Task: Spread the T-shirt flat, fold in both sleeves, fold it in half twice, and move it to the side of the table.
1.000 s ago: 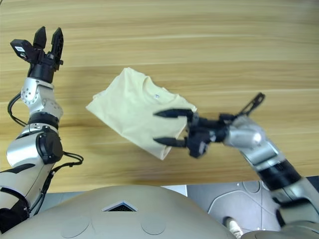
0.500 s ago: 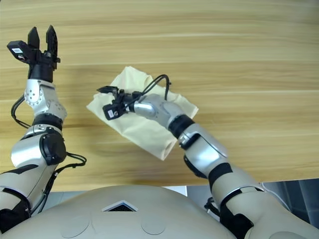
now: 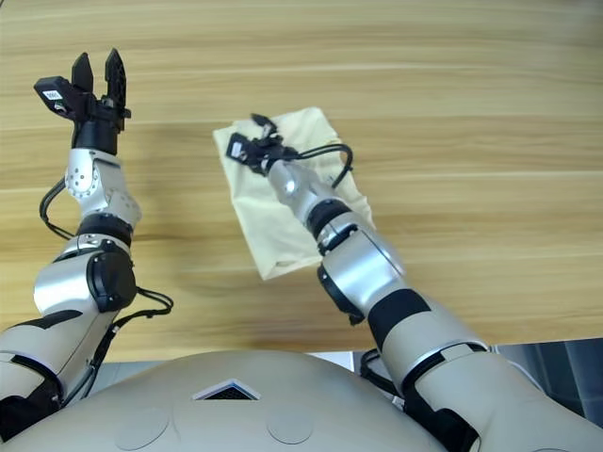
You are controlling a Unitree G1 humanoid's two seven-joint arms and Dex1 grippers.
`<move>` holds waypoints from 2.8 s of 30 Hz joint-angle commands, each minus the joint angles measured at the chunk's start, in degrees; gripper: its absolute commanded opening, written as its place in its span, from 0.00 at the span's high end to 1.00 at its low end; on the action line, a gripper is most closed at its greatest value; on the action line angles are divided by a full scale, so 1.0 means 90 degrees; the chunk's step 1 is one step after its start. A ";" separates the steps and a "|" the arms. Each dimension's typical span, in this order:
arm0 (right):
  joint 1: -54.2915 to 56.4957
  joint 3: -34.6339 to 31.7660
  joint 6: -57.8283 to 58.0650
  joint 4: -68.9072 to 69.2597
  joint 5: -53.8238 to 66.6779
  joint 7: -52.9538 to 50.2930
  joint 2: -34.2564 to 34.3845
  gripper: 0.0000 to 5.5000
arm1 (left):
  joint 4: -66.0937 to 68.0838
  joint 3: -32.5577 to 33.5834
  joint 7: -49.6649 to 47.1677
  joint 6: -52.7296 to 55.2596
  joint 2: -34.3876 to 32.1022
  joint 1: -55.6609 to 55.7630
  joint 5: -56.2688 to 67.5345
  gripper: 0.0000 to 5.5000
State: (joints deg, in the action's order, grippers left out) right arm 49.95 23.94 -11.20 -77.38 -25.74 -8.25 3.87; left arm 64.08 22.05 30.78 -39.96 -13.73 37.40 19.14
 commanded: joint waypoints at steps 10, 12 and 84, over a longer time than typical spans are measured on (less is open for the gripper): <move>0.0265 -0.1178 -0.0126 0.0052 0.0533 -0.0115 -0.0084 0.34 | -0.0299 -0.0434 -0.0017 -0.0474 0.0155 -0.0276 -0.0408 0.46; 0.0332 -0.1352 -0.0674 0.0189 0.0701 -0.0040 -0.0139 0.34 | -0.0412 -0.0556 0.0036 -0.0655 0.0152 -0.0340 -0.0507 0.46; -0.6747 -0.1004 -0.2590 0.8032 0.0382 0.5808 -0.7108 0.33 | -0.5394 -0.5578 0.0400 -0.0887 -0.3024 -0.3572 -0.5591 0.07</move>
State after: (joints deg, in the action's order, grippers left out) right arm -8.03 13.05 -37.77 -2.04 -17.48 42.22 -58.80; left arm 12.42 -26.42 32.65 -49.95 -38.88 6.51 -25.58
